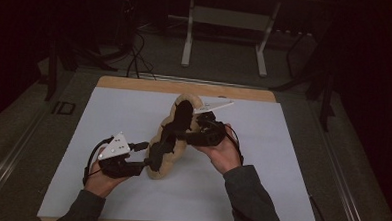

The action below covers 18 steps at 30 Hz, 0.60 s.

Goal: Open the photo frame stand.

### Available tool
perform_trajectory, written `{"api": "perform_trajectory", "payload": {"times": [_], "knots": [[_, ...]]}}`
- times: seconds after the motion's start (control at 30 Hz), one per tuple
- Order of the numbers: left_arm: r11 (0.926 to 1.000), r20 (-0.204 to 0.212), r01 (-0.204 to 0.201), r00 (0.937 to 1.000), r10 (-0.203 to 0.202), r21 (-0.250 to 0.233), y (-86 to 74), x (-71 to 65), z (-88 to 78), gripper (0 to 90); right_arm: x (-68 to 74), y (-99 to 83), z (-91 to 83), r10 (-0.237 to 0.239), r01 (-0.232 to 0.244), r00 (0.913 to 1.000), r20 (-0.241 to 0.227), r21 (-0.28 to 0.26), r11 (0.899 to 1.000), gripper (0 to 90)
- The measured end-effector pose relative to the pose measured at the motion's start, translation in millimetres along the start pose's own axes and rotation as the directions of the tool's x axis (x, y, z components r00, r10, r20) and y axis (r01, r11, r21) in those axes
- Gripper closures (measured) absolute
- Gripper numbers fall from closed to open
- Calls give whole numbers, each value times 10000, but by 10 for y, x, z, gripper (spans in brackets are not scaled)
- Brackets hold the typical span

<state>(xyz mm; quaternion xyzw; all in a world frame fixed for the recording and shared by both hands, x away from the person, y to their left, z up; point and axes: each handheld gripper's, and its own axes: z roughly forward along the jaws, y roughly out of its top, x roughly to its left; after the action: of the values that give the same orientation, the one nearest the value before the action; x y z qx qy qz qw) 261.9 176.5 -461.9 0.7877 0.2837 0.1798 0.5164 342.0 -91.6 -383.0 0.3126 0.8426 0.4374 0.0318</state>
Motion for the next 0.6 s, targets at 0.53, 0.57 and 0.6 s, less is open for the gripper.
{"api": "perform_trajectory", "payload": {"times": [0.53,0.57,0.6], "knots": [[9996,-90,-2,10000,-1,-287,-20,21,-108,460,-13,27,1,-88,89,10000,-29,216,9997,621],[9996,-101,-3,9999,0,-279,-19,28,-112,460,-7,31,2,-93,93,10000,-23,244,9997,621],[9995,-110,48,9999,-51,-309,-17,33,-115,460,-4,37,3,-146,147,9999,-16,265,9995,621]]}}
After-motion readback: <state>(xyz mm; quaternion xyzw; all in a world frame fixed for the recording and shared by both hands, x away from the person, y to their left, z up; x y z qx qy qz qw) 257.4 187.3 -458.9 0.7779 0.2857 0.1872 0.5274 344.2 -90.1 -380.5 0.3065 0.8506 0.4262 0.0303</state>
